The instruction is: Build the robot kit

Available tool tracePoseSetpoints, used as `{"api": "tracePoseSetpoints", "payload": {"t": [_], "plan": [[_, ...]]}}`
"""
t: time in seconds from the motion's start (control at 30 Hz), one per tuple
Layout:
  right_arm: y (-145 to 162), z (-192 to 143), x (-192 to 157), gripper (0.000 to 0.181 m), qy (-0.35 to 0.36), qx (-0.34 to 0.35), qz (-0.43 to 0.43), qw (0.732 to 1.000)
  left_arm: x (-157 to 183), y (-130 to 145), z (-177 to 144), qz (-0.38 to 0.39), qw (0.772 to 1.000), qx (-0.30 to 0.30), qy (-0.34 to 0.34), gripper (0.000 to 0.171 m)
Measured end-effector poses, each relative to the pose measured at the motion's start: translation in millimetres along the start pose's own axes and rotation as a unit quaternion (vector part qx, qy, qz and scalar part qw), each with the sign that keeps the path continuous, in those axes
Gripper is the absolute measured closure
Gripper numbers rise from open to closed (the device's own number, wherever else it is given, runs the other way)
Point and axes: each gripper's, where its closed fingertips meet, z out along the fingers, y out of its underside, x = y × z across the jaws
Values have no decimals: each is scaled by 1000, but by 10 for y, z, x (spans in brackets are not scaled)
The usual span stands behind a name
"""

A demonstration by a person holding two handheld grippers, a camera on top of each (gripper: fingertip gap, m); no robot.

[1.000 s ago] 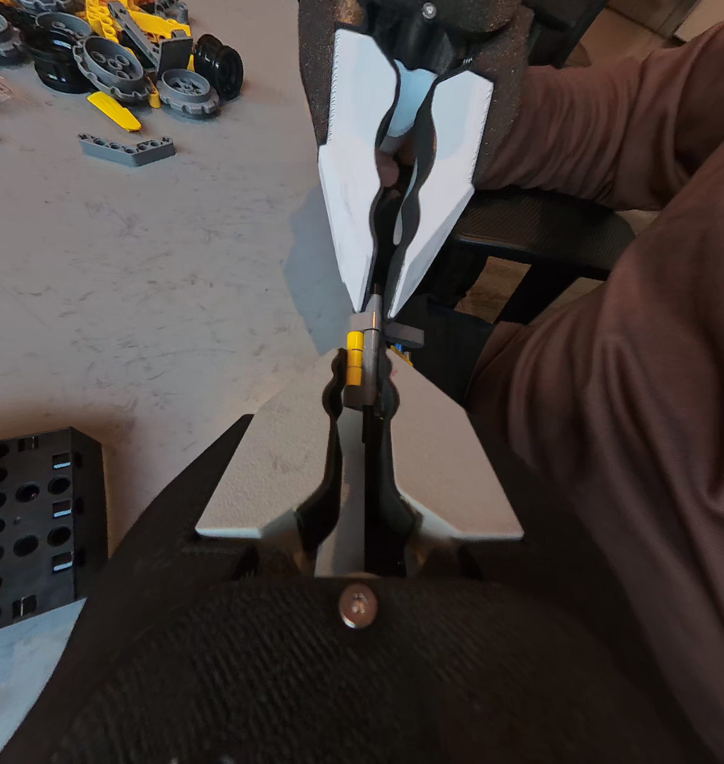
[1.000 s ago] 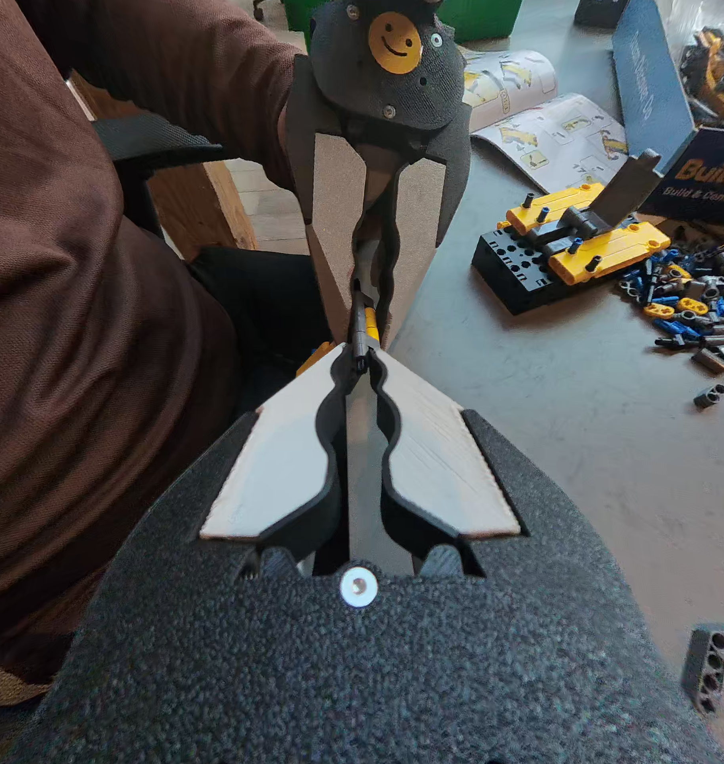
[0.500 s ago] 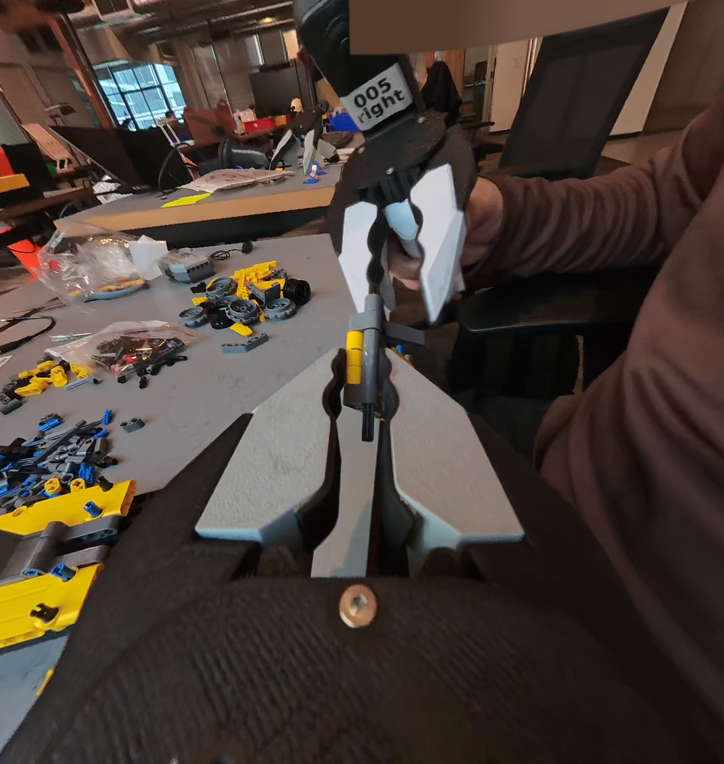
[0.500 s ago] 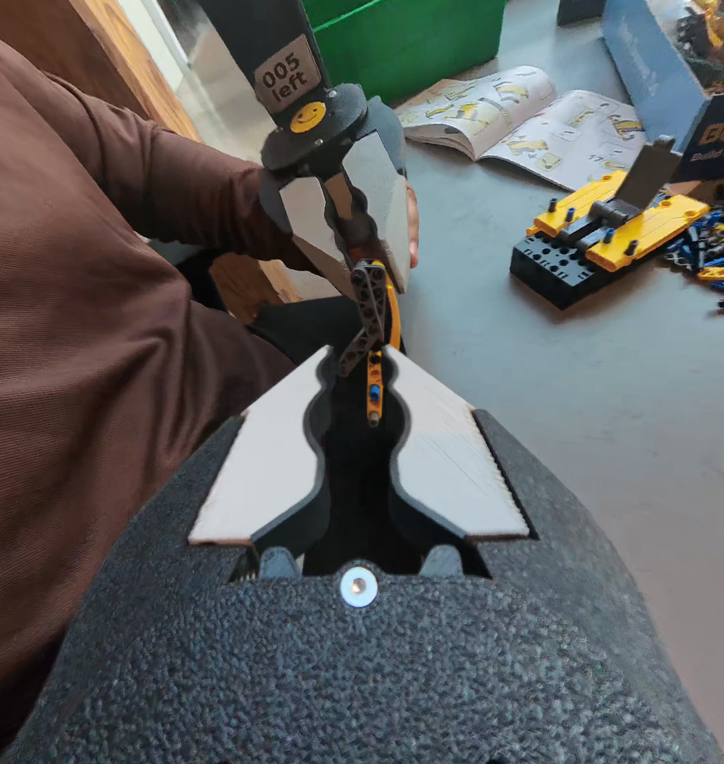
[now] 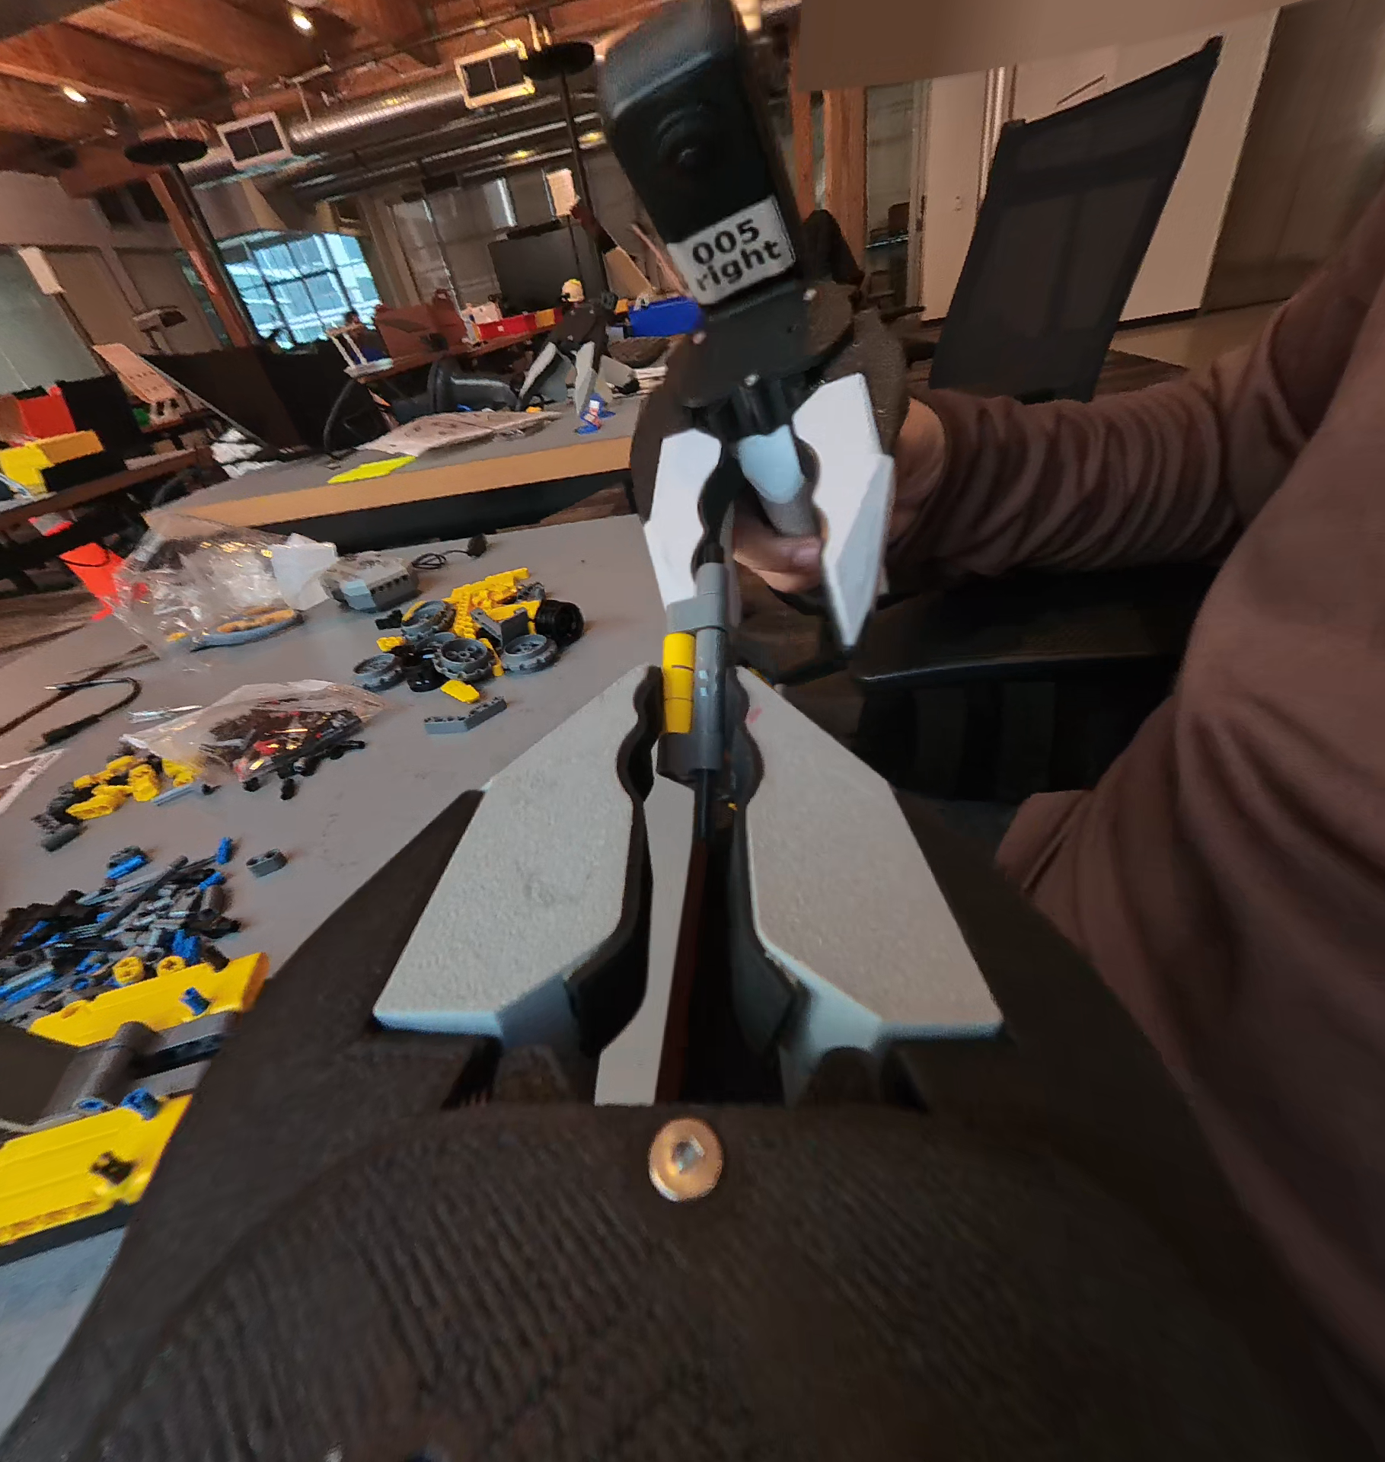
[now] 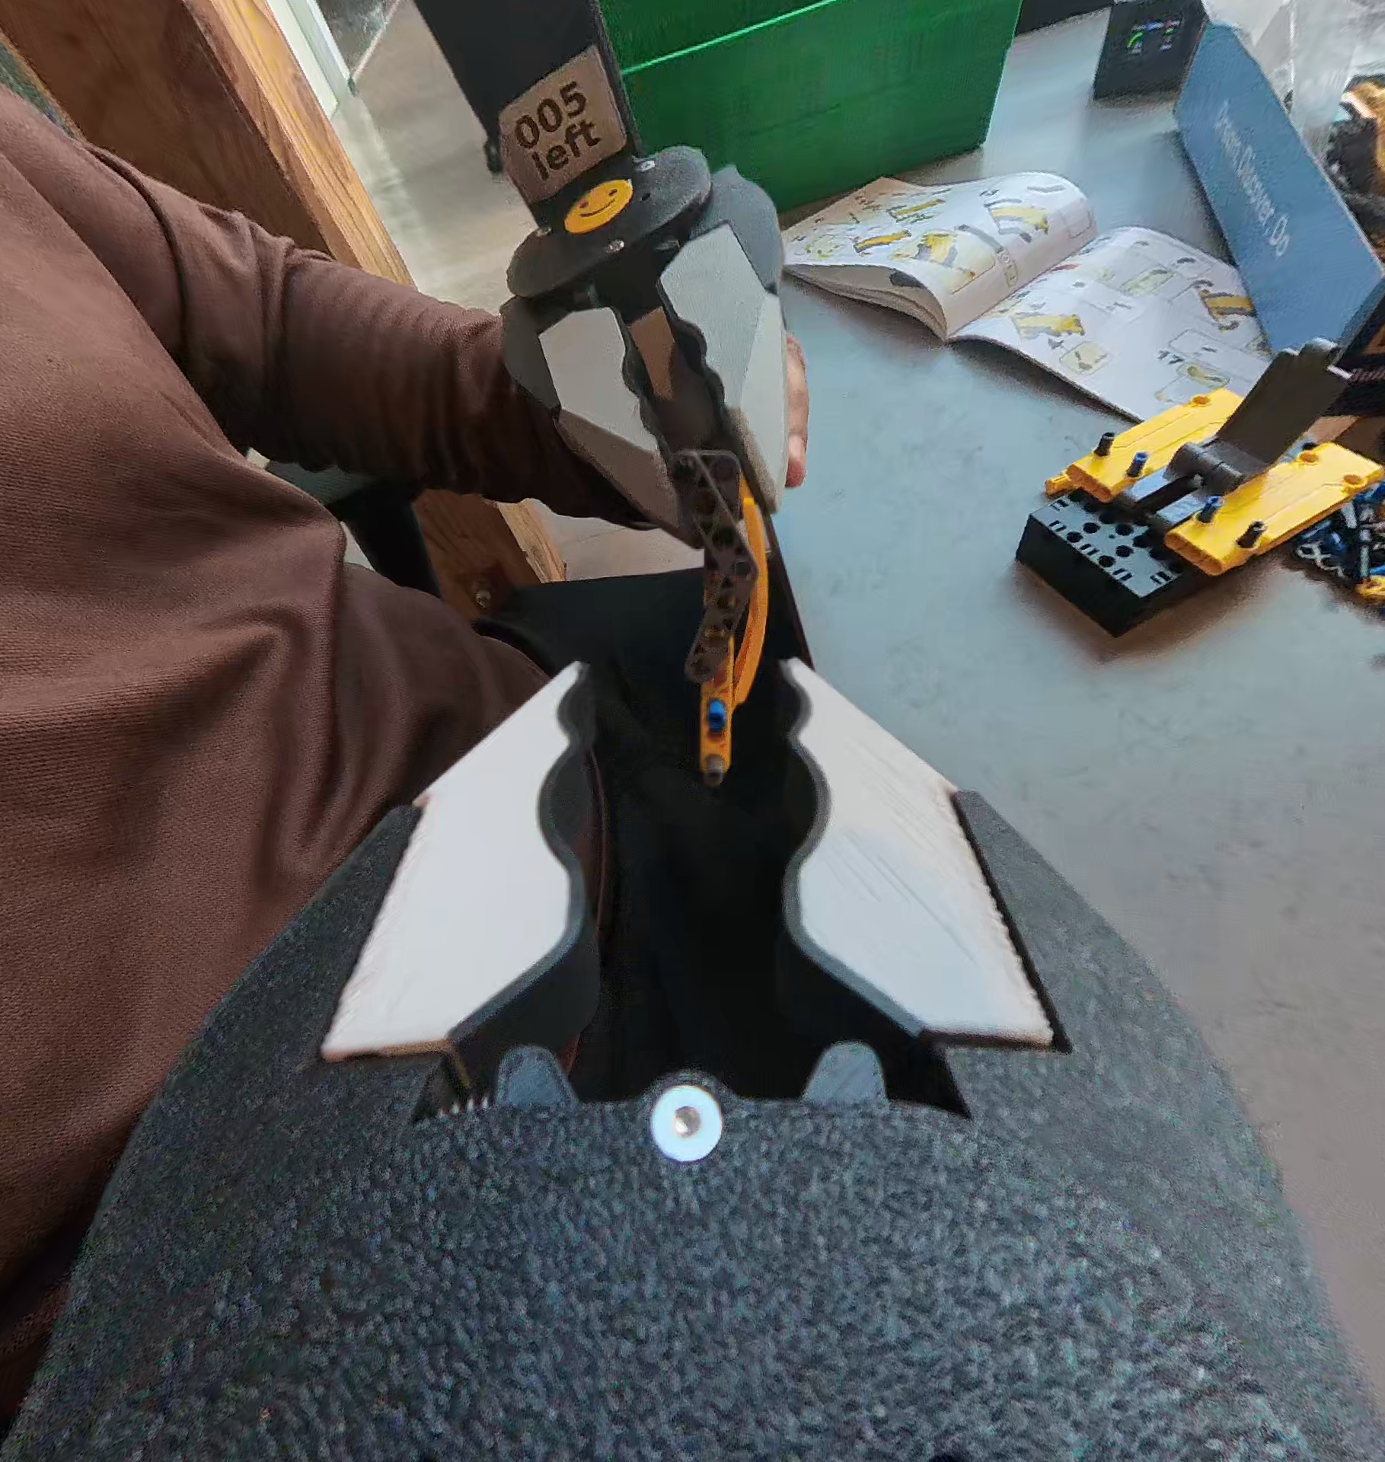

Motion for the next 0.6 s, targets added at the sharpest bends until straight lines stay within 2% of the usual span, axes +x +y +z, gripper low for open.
{"api": "tracePoseSetpoints", "payload": {"t": [0.03,0.1,0.17,0.2,0.23,0.3,0.37,0.43,0.53,0.6], "plan": [[9,2,-2,128,-7,2,14,1000,-41,-35,-16,10,1000,5,-15,160],[-7,5,-3,132,-18,15,28,999,-36,-138,-27,30,999,20,-22,160],[-49,8,29,149,-6,27,21,999,16,-249,-5,44,998,35,-18,160],[-84,-1,23,167,-2,32,9,999,28,-288,13,49,998,39,-19,160],[-107,-11,25,168,6,33,-4,999,15,-315,31,52,997,41,-26,159],[-142,-51,86,169,43,28,-36,998,-28,-347,45,49,997,45,-33,159],[-193,-144,253,169,121,23,-84,989,-99,-309,61,23,999,28,-41,152],[-213,-302,520,169,237,-5,-163,958,-228,-212,47,-8,998,-7,-58,133],[-182,-525,878,169,385,-57,-311,867,-460,33,-51,-65,991,-72,-96,124],[-40,-559,1093,169,430,-116,-385,808,-509,187,-103,-96,984,-103,-105,125]]}}
